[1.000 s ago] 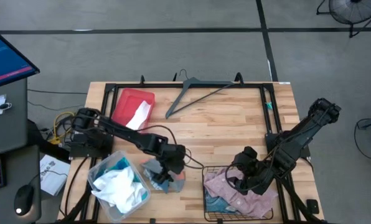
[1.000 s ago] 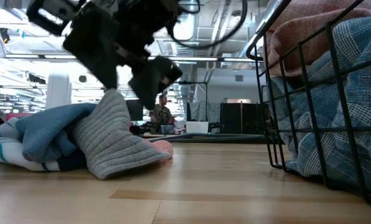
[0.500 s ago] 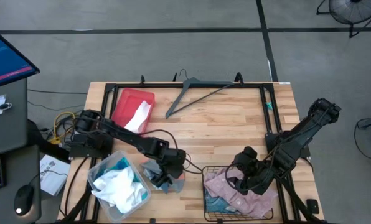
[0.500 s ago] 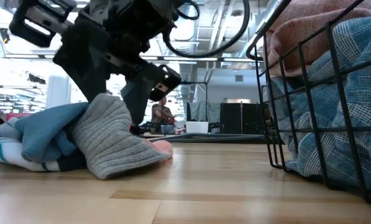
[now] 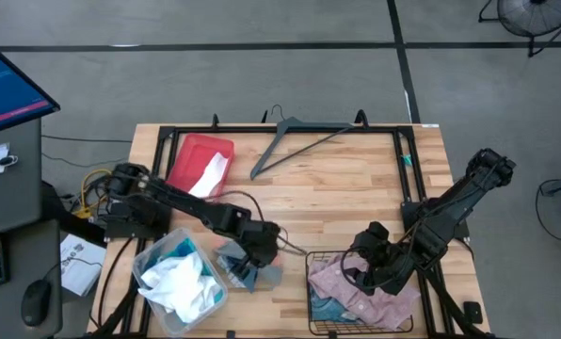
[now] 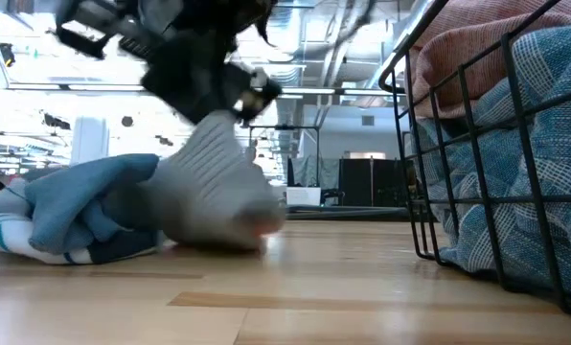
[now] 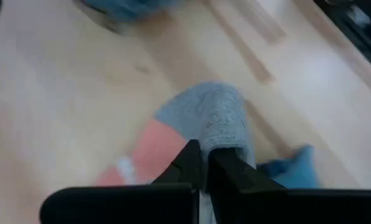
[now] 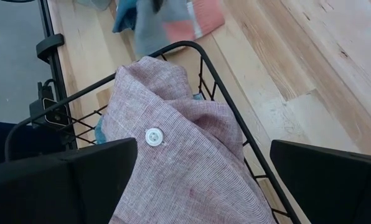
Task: Pick & Place Cloths
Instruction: Put the orange and gray sock into the red bin
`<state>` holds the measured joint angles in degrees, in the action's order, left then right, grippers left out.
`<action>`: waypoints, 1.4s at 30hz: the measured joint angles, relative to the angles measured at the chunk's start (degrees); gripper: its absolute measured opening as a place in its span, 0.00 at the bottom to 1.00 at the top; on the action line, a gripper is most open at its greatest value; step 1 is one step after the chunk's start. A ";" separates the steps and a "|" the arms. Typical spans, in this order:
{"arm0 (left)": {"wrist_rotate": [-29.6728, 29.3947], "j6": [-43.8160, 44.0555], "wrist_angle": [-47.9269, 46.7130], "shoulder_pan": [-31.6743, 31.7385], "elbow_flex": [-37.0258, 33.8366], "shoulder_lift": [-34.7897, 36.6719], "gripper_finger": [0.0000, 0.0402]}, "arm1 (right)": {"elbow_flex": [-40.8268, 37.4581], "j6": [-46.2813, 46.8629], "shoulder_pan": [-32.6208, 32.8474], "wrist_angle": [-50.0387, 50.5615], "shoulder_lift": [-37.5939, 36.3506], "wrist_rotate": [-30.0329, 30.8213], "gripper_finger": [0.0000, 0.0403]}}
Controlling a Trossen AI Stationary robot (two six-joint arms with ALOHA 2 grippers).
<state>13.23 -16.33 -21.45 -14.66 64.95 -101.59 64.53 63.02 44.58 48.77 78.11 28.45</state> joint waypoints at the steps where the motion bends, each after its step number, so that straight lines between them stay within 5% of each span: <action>1: -2.12 -0.07 -0.06 0.43 0.00 1.61 0.00 | 0.00 0.00 0.00 0.01 0.00 0.00 0.90; 10: -22.04 -1.40 -3.05 7.49 0.07 23.99 0.00 | 0.00 -0.02 -0.02 0.01 0.00 0.09 0.90; 21: -32.49 -6.80 -12.39 22.83 0.11 48.83 0.00 | 0.00 -0.04 -0.04 0.03 0.00 0.15 0.90; 34: -38.86 -22.84 -17.22 46.91 -1.31 53.47 0.00 | 0.00 -0.04 -0.04 0.03 0.00 0.45 0.90; 42: -38.90 -23.94 -17.07 54.03 -7.37 51.64 0.00 | 0.00 -0.07 -0.04 0.02 0.00 1.66 0.90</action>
<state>-25.67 -40.27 -38.52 39.38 57.57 -49.95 64.53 62.96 44.53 48.79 78.11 30.11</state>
